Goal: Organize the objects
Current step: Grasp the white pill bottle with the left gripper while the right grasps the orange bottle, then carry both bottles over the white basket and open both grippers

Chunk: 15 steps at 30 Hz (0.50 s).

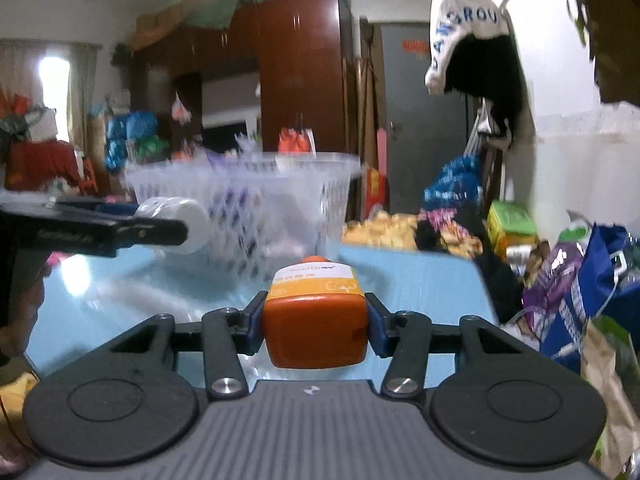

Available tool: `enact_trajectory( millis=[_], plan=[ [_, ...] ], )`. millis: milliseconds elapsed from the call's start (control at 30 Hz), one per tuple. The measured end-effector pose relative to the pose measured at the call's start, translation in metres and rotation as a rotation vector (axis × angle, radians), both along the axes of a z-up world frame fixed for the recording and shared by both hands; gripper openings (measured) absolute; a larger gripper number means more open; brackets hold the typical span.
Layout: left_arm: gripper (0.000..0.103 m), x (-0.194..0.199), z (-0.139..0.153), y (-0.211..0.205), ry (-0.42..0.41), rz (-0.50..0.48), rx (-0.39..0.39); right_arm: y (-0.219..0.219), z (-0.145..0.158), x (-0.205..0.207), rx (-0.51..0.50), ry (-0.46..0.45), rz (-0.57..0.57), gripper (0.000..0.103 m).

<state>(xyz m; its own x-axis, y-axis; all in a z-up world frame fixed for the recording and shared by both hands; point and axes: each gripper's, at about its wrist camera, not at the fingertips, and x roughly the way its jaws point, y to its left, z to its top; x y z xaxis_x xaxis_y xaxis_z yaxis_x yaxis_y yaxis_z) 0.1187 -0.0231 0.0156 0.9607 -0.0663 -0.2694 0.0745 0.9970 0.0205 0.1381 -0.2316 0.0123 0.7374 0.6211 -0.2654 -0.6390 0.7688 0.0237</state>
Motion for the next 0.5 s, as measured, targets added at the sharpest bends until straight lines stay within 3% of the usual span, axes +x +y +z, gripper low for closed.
enact_trajectory(
  millis=[233, 400, 500],
  plan=[
    [0.075, -0.004, 0.072, 0.014, -0.097, 0.028, 0.037, 0.04, 0.066, 0.01, 0.005, -0.124, 0.064, 0.053],
    [0.075, 0.037, 0.116, 0.037, -0.083, 0.12, 0.057, 0.099, 0.097, 0.052, -0.043, -0.099, 0.092, 0.053],
    [0.075, 0.075, 0.125, 0.059, -0.008, 0.171, 0.038, 0.131, 0.098, 0.077, -0.086, -0.059, 0.064, 0.053]
  ],
)
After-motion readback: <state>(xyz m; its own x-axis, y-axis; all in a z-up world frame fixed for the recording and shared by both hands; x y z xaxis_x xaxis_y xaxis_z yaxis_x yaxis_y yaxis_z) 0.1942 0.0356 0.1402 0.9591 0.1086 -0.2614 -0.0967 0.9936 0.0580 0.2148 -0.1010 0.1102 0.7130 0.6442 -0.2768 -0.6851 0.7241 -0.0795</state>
